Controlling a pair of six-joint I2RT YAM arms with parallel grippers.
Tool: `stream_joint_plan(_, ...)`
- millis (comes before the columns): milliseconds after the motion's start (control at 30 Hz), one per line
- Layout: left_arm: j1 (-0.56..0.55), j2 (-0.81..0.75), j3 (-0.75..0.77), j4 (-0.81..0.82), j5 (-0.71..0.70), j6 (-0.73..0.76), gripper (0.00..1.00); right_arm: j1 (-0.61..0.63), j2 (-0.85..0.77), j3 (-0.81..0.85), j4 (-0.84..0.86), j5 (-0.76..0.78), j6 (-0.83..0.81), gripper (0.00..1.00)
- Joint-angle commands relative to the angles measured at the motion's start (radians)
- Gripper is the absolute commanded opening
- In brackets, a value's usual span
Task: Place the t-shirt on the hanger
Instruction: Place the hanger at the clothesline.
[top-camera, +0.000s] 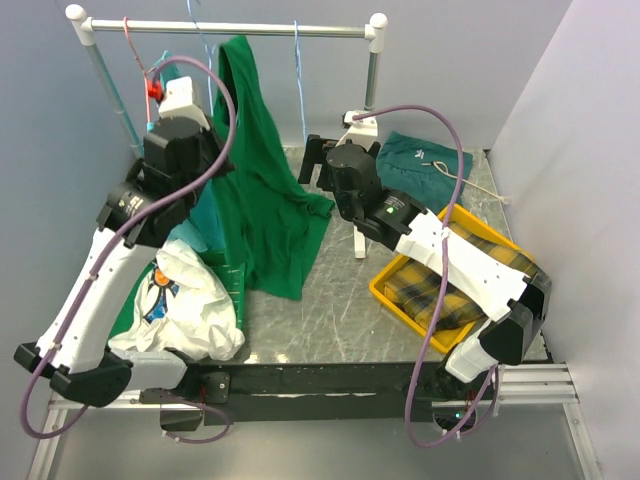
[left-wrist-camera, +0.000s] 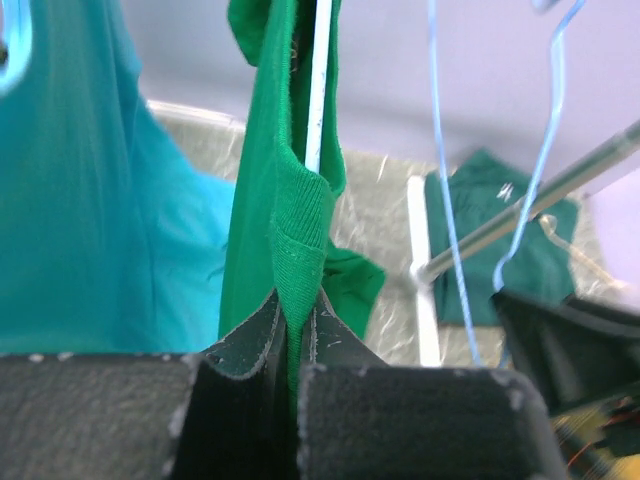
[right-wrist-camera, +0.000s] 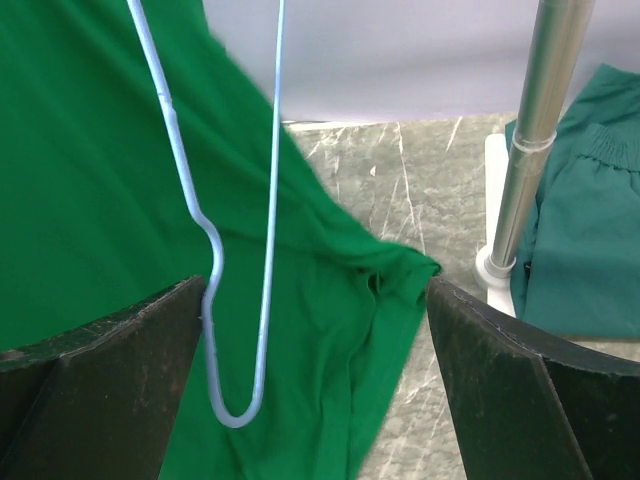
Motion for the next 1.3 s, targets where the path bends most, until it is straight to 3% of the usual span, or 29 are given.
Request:
stream_joint_plan(0, 0.031, 0.045, 0.162, 0.061, 0.074, 0.04, 0.01, -0.011, -0.05, -0.002, 0.011, -0.001, 0.007, 0.98)
stream_joint_plan(367, 0.111, 0.141, 0.29, 0.018, 0.2, 0.043, 0.01, -0.011, -0.067, -0.022, 0.019, -0.016, 0.021, 0.98)
stream_joint_plan(633, 0.18, 0.115, 0.183, 0.047, 0.249, 0.044, 0.01, -0.011, -0.076, -0.03, 0.017, -0.027, 0.023, 0.98)
stream_joint_plan(867, 0.264, 0.102, 0.051, 0.097, 0.375, 0.072, 0.01, -0.011, -0.092, -0.051, 0.024, -0.041, 0.029, 0.98)
stream_joint_plan(1033, 0.28, 0.103, 0.043, 0.084, 0.407, 0.09, 0.01, -0.011, -0.102, -0.054, 0.01, -0.059, 0.03, 0.98)
stream_joint_plan(1133, 0.281, 0.097, 0.074, 0.055, 0.394, 0.096, 0.15, -0.01, -0.119, -0.06, 0.004, -0.074, 0.029, 0.98)
stream_joint_plan(1167, 0.281, 0.091, 0.081, 0.052, 0.392, 0.096, 0.36, -0.01, -0.127, -0.062, 0.002, -0.09, 0.029, 0.98)
stream_joint_plan(1233, 0.281, 0.07, 0.091, 0.047, 0.392, 0.096, 0.47, -0.011, -0.142, -0.059, -0.001, -0.11, 0.027, 0.99)
stream_joint_plan(1267, 0.281, 0.063, 0.103, 0.042, 0.395, 0.099, 0.57, -0.01, -0.145, -0.053, -0.012, -0.14, 0.026, 0.99)
